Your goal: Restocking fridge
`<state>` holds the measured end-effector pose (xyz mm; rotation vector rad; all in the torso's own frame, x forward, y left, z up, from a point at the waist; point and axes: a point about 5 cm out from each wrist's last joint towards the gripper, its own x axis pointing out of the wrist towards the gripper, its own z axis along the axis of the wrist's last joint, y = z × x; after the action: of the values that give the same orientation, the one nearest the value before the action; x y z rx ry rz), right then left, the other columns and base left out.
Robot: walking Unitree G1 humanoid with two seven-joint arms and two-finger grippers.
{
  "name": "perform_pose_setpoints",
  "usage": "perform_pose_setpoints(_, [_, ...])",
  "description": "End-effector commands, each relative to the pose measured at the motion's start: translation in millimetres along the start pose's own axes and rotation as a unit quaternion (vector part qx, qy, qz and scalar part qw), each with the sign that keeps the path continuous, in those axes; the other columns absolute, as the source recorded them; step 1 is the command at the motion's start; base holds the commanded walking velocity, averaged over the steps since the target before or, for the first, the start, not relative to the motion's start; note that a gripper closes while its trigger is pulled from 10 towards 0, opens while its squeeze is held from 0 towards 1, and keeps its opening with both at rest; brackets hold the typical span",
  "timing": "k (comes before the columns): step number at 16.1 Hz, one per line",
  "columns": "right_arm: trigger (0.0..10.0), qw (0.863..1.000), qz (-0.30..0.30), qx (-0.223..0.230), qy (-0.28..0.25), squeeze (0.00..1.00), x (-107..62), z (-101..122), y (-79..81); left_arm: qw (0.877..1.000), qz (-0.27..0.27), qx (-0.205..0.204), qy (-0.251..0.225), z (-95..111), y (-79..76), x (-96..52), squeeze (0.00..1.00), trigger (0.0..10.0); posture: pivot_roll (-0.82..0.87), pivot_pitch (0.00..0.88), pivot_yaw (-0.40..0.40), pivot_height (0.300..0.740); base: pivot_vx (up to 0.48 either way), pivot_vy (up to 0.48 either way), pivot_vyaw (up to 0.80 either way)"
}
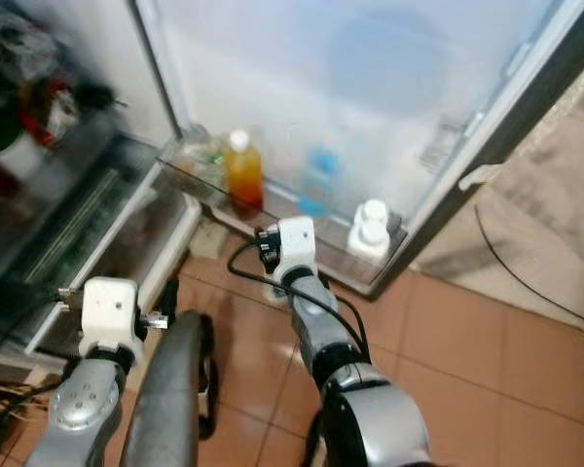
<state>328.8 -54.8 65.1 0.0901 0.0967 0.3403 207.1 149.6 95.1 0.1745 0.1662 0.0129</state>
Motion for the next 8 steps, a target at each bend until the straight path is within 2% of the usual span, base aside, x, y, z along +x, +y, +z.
perform_pose_setpoints(1, [10.0,0.997,0.018,0.013,-0.074,0.0,16.7,38.4,11.4,1.0,0.006,0.003,0.01,-4.8,1.2,-3.6,0.0,10.0,0.28,0.21,-0.035,0.604,0.0,0.0,0.0])
perform_pose_setpoints(5, [10.0,0.985,0.066,0.05,-0.154,0.0,32.1,89.1,18.7,1.0,0.005,0.001,0.009,-4.4,-0.2,-2.7,0.0,10.0,0.27,0.216,-0.041,0.604,0.0,0.0,0.0])
perform_pose_setpoints(6, [10.0,0.977,0.079,0.068,-0.184,0.0,38.3,114.3,18.4,1.0,0.004,0.0,0.009,-4.5,-1.5,-3.2,0.0,10.0,0.27,0.219,-0.046,0.604,0.0,0.0,0.0])
perform_pose_setpoints(7, [10.0,0.972,0.089,0.073,-0.205,0.0,41.3,130.9,17.7,1.0,0.005,-0.001,0.009,-4.6,-1.8,-3.3,0.0,10.0,0.27,0.221,-0.049,0.604,0.0,0.0,0.0])
perform_pose_setpoints(8, [10.0,0.97,0.094,0.067,-0.215,0.0,41.8,137.7,16.9,1.0,0.005,-0.002,0.009,-4.6,-2.0,-3.4,0.0,10.0,0.27,0.223,-0.05,0.604,0.0,0.0,0.0])
